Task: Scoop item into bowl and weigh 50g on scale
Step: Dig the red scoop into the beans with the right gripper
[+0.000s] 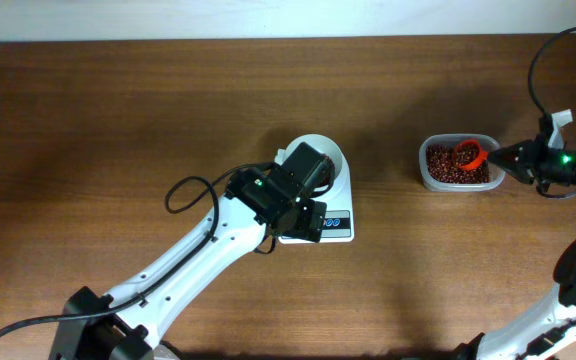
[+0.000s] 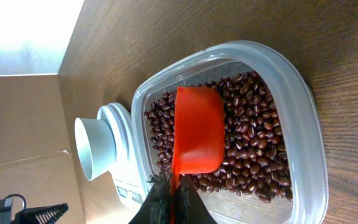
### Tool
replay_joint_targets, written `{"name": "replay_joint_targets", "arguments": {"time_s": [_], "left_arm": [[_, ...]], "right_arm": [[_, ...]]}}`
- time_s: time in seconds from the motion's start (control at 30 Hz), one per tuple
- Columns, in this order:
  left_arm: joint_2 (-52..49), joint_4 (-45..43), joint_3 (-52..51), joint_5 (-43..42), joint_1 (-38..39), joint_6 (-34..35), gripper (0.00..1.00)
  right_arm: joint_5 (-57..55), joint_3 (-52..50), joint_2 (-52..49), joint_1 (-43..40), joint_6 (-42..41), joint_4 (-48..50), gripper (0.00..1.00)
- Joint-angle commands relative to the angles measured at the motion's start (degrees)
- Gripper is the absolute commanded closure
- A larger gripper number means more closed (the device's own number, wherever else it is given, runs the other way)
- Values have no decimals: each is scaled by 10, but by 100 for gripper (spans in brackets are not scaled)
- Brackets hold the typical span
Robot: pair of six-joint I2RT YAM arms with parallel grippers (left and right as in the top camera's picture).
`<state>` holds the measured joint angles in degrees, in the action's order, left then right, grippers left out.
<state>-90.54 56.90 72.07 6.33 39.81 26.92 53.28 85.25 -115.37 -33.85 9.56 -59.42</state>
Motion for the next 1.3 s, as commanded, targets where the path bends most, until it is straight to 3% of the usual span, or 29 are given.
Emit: {"name": "replay_joint_targets", "arguments": {"time_s": [0.0,0.7,1.27], "left_arm": [[3,-1,-6,8,2,9,1],[3,-1,-6,8,2,9,1],[3,-1,-6,8,2,9,1]], "right_arm": [[40,-3,-3,-12,4,-11,96],[107,-3,-3,-27,-4,-32,96],[86,-3,-3,-26,-4,-47,96]]}}
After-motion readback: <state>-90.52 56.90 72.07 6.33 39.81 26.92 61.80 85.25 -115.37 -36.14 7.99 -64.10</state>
